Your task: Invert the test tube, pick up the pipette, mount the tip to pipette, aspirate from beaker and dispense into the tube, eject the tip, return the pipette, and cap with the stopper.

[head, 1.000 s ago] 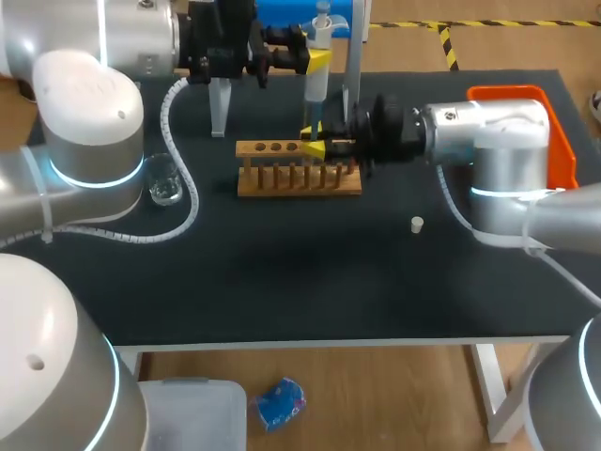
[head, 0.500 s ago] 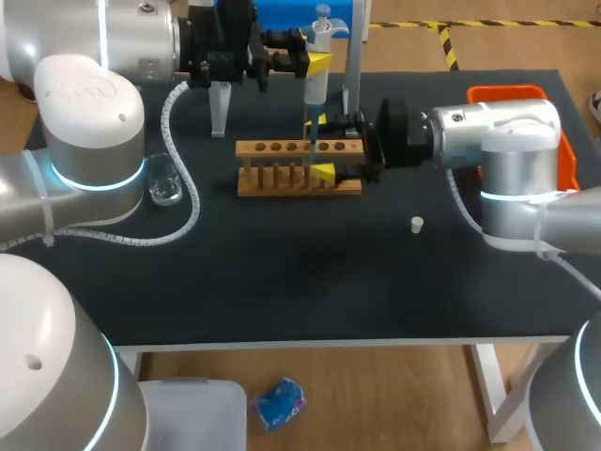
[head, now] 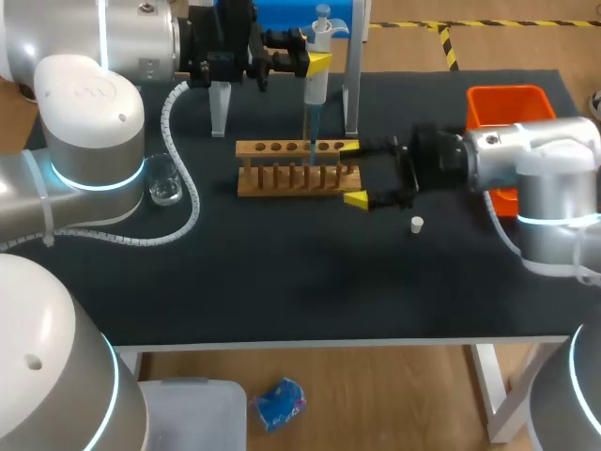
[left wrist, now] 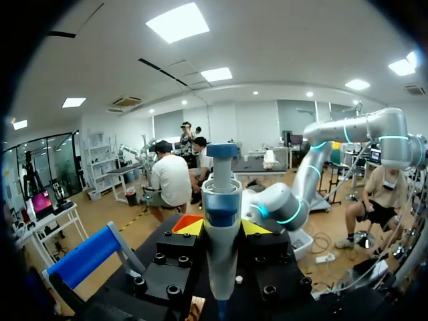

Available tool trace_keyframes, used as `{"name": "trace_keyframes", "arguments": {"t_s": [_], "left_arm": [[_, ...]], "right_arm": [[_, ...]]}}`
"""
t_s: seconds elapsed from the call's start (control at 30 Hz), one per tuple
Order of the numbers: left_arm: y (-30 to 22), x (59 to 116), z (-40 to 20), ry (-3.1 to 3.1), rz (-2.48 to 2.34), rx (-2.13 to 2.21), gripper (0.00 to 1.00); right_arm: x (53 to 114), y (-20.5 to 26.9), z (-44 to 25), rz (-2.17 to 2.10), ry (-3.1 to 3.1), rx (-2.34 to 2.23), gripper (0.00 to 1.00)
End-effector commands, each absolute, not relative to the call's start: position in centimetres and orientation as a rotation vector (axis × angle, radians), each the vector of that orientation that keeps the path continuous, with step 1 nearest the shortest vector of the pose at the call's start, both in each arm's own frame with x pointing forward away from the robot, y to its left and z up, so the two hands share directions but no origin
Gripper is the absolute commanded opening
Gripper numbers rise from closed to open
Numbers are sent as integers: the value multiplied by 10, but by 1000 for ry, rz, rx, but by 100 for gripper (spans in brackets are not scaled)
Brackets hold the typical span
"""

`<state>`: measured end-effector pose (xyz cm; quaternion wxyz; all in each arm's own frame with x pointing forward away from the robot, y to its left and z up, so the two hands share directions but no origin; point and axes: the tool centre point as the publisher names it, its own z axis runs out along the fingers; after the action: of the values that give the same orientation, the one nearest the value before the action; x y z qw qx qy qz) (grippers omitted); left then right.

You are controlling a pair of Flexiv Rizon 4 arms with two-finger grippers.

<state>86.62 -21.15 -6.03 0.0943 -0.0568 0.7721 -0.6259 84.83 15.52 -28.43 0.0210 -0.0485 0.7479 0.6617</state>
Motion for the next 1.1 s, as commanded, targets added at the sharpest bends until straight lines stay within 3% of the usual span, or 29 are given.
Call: {"name": "trace_keyframes", "arguments": {"t_s": [0.03,0.53,1.1], "left_arm": [[-211,866,-61,2285,-1860,-166,0],[-206,870,-69,2308,-1827,-184,0],[-10,916,-87,2174,-1689,-481,0]], "right_arm": [[840,151,-278,2027,2323,-129,100],[840,151,-278,2027,2323,-129,100],[840,151,-278,2027,2323,-129,100]]}}
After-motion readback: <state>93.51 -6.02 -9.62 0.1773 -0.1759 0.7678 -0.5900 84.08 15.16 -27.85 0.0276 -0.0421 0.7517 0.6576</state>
